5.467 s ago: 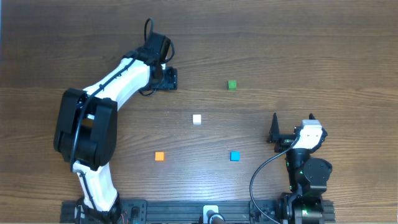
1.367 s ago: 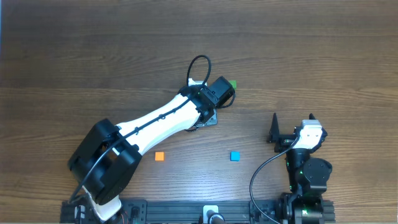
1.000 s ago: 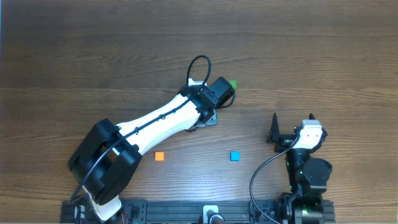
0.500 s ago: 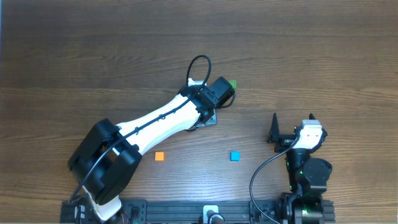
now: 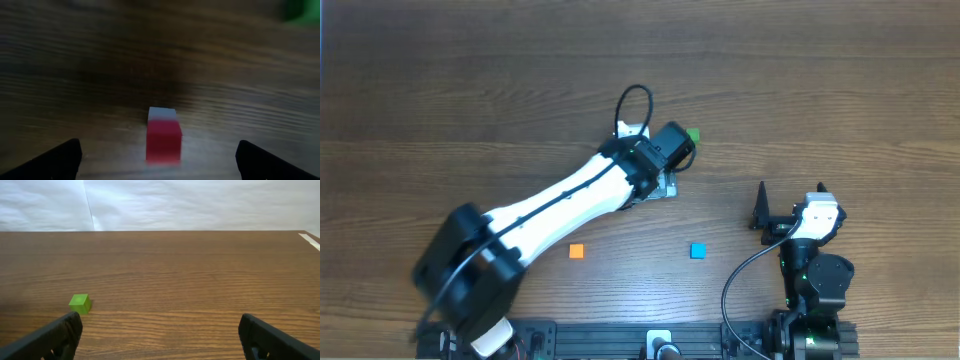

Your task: Stack Cubes

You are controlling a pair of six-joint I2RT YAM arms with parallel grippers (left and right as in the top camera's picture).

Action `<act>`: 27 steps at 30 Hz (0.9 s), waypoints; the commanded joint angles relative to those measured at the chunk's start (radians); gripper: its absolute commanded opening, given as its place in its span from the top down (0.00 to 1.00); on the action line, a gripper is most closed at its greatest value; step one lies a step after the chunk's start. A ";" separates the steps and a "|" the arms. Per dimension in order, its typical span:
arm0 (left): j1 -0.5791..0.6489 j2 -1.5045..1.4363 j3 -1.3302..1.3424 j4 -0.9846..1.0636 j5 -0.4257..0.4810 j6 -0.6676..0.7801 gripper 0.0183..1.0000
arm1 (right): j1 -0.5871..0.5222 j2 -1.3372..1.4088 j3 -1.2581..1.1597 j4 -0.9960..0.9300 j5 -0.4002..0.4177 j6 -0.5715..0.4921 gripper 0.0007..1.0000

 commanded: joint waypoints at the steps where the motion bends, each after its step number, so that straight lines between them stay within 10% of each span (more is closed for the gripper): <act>1: -0.001 -0.174 -0.005 -0.061 -0.034 -0.002 0.00 | -0.002 -0.003 -0.007 0.002 -0.008 -0.004 0.01; 27: 0.055 -0.690 -0.784 0.122 0.135 -0.121 0.02 | -0.002 -0.003 -0.007 0.002 -0.008 -0.004 0.01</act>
